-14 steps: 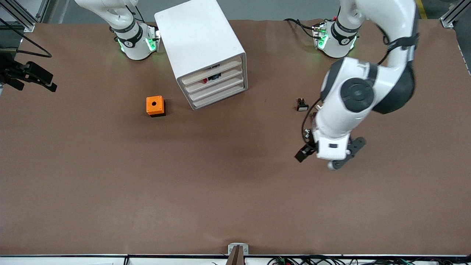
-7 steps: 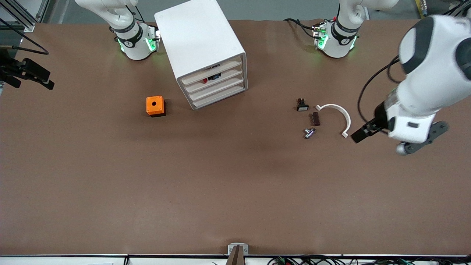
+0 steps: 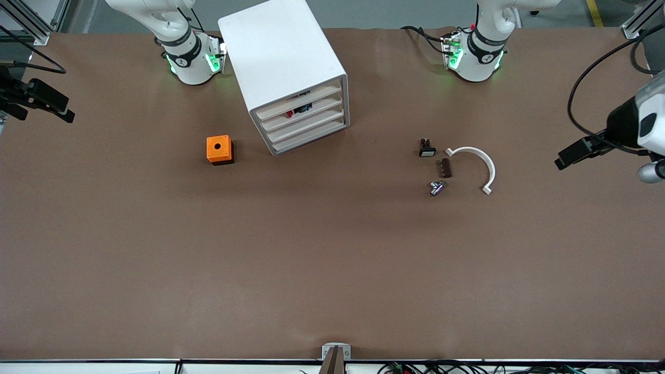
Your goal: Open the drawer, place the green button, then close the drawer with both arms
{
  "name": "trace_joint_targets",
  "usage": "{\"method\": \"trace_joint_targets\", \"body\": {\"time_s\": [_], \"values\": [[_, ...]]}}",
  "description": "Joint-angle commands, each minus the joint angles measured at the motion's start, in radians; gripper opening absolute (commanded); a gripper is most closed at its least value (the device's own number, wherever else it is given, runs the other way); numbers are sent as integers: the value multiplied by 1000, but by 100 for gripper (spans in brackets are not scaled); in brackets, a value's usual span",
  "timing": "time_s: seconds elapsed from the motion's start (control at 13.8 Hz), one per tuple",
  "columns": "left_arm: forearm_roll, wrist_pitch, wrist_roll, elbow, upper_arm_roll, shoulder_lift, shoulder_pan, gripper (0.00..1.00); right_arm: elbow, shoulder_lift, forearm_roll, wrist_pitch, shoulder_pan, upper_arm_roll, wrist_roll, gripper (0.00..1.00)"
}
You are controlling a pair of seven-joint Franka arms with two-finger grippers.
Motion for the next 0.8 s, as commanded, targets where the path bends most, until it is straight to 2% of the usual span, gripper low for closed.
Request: {"method": "trace_joint_targets", "body": {"time_s": [0.0,0.07,0.15,0.73], "values": [[21,-49,111,-30,-123,-55,147,100,28,14,-4,-24,-25,9,-13,100],[21,-55,111,-36,-162,-75,182,100,28,14,-2,-24,-25,9,-13,100],[21,-54,121,-62,-168,-98,187,100,28,16,-2,-24,-25,9,-13,100],[24,-52,134,-119,-184,-182,192,100,28,16,-6,-24,-25,11,-13,100]]}}
